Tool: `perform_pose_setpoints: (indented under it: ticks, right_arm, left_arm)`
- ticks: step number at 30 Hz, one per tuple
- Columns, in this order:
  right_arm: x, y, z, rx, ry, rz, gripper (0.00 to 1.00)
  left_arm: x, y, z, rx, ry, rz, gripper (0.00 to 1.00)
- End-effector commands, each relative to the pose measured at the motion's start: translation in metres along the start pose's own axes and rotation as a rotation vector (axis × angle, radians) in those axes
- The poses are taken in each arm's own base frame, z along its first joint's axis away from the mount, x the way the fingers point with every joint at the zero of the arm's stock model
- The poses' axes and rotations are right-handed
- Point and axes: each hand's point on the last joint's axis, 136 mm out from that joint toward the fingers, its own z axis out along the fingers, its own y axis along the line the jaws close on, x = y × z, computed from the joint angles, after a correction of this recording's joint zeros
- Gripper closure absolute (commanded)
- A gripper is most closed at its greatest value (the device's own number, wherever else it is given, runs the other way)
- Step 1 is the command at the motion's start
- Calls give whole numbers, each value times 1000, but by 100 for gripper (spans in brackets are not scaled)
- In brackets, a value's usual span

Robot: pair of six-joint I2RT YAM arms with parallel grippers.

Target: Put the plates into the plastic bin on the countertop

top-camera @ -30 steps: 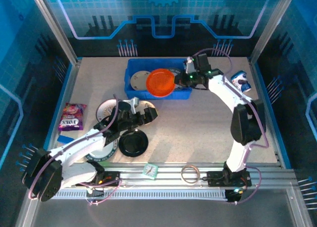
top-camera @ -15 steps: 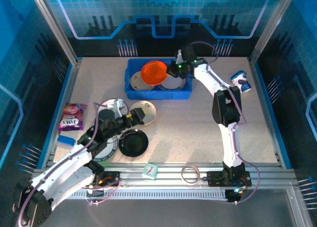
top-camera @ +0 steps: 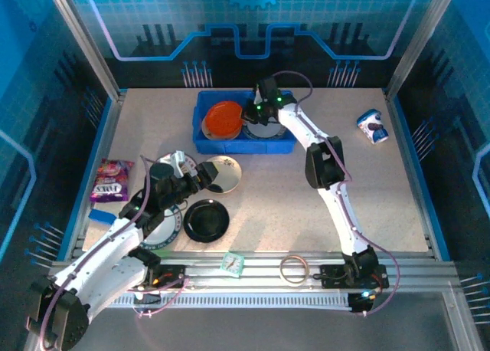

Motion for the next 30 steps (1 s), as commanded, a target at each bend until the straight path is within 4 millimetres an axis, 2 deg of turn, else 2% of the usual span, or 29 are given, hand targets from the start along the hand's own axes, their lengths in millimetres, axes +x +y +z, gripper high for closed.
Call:
perform_pose_setpoints:
  ticks: [1,8,14,17,25,30]
  right_arm:
    - [-2,8,-1,-10,-4,6,100]
    - [7,2,15,-9,24,7,99]
    - [9,4,21,-5,23,-3,78]
    - [8,5,17,10,14,-16,72]
    - [0,11,-1,49,-22,-71,70]
    - [-5,10,-19,97,-49,-113,69]
  left_arm:
    - [-7,-11,-2,23,-1,20,1]
    - [-4,-2,3,-4,15,10,1]
    - [-3,0,6,-15,29,10,1]
    - [-4,-1,7,-15,31,13,1]
    - [-8,-8,8,-9,34,27,1]
    - [-11,-12,9,-13,38,52,1]
